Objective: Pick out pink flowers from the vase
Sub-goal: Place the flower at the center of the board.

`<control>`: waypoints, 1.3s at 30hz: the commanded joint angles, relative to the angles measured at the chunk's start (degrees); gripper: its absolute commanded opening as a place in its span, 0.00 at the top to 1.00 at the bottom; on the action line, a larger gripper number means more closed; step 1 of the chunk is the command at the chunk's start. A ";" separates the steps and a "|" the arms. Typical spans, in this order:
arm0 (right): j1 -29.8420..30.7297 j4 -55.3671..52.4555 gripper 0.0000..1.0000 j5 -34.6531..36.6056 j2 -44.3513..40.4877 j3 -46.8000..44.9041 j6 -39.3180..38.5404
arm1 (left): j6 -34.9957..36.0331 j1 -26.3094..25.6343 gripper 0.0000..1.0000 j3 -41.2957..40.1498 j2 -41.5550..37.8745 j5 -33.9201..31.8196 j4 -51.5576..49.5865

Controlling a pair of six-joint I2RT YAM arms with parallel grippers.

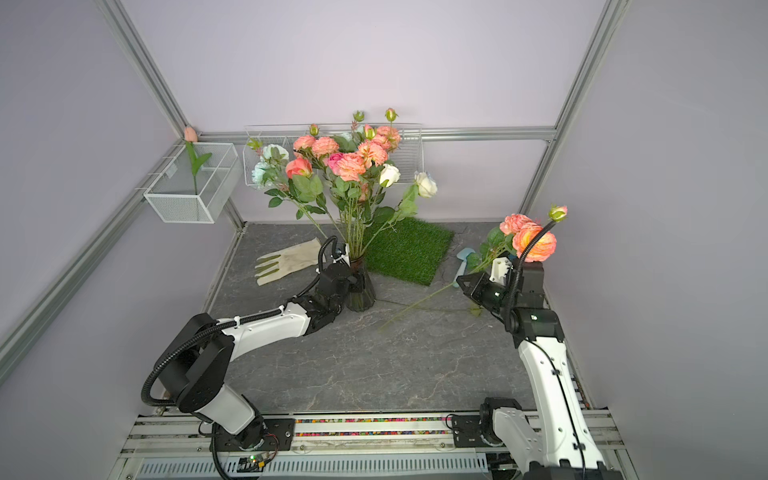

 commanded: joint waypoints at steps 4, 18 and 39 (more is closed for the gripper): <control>-1.18 17.69 0.91 6.14 10.07 -7.70 10.65 | -1.48 -1.84 1.00 -1.57 2.11 1.13 -7.52; 2.02 22.10 0.37 11.62 15.80 -9.19 12.27 | 0.44 -2.81 1.00 -3.22 1.00 -0.18 -7.30; 26.84 9.34 0.35 4.62 -1.34 7.10 -13.52 | 1.66 -4.63 1.00 -3.62 1.89 -1.08 -7.39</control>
